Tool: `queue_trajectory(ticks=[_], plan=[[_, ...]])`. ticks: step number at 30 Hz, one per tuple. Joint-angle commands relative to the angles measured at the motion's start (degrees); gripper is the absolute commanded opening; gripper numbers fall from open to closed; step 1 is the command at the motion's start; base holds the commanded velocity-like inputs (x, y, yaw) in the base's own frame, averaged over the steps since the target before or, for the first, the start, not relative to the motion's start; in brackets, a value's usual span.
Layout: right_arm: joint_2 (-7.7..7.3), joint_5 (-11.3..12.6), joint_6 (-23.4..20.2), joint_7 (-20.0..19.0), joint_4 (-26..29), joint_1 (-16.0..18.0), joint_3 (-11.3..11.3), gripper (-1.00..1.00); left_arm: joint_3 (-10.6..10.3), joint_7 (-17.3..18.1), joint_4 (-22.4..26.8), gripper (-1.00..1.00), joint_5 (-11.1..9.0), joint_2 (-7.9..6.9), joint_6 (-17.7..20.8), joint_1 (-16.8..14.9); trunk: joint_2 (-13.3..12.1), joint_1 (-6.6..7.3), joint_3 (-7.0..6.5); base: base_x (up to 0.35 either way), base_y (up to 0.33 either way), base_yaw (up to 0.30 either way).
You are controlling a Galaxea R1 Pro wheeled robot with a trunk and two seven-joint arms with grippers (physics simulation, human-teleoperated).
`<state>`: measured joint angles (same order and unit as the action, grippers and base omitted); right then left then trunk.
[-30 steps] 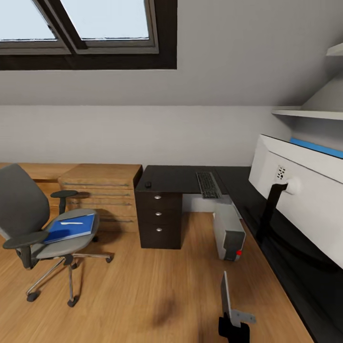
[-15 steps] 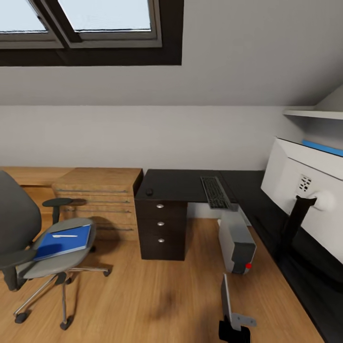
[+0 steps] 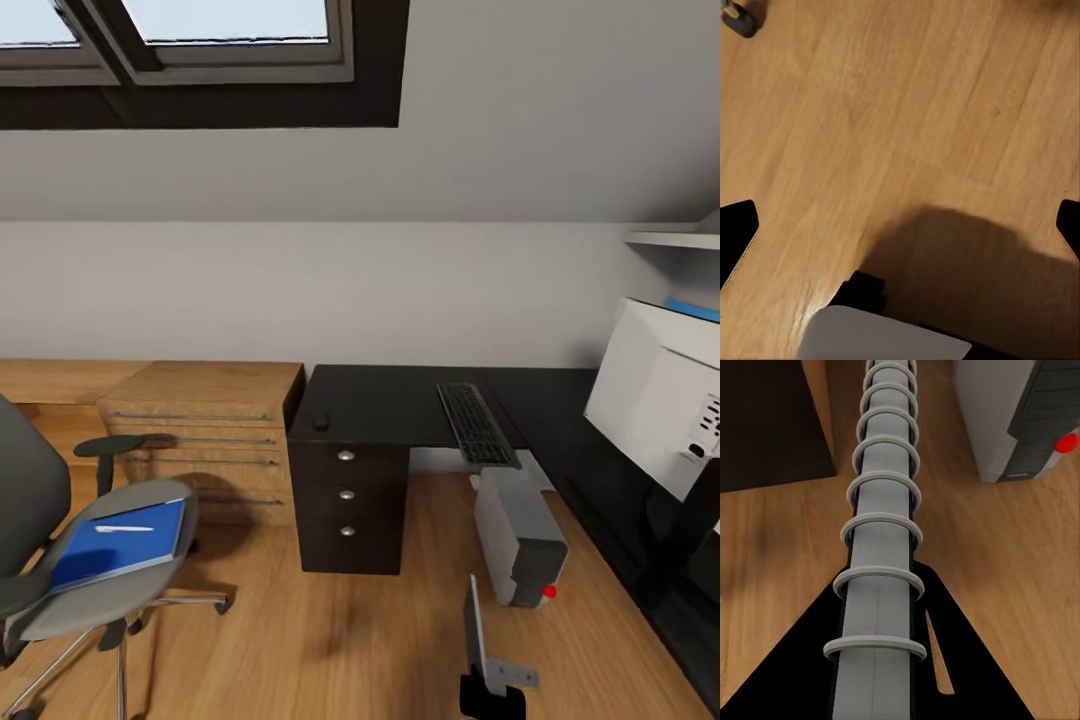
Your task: In the bedroom, organize the workspace by keeping the computer under the desk, ensuring the monitor is on the desk, placing the keyboard on the desk next to the monitor, placing the mouse on the desk next to the keyboard, moving the folder from the swivel chair onto the desk next to the mouse, stacking the notebook on top of the folder with the pen on top of the notebook, and positioning the swivel chair next to the desk.
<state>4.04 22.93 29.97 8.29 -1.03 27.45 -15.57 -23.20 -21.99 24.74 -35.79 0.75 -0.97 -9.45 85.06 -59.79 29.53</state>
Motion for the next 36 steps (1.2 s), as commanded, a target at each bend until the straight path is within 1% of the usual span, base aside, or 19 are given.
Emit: queue_trajectory(ticks=[1,7,15,26,36], plan=[[0.05,0.2,0.2,0.3,-0.1,0.1,-0.5,-1.0,-0.5,-0.4,0.0,1.0,-0.5,-0.05,-0.1,0.0,0.0,-0.03,0.06,0.333,0.075,0.0],[0.05,0.2,0.2,0.3,0.0,0.1,-0.5,-1.0,-0.4,-0.5,0.0,1.0,-0.5,-0.05,-0.1,0.0,0.0,-0.03,0.06,0.323,0.022,0.0],[0.23,0.0,0.6,0.2,0.0,0.1,-0.6,-1.0,-0.3,-0.4,0.0,1.0,-0.5,-0.05,-0.3,0.0,0.0,-0.03,0.06,0.011,0.004,0.0],[0.26,-0.1,0.6,0.2,0.0,0.0,-0.6,-1.0,-0.3,-0.4,0.0,1.0,-0.5,-0.05,-0.4,0.0,0.0,-0.03,0.06,0.228,0.115,0.0],[0.26,-0.2,0.6,0.2,-0.1,0.1,-0.6,-1.0,-0.3,-0.4,0.0,1.0,-0.5,-0.05,-0.4,0.0,0.0,-0.03,0.06,0.041,0.031,0.0]])
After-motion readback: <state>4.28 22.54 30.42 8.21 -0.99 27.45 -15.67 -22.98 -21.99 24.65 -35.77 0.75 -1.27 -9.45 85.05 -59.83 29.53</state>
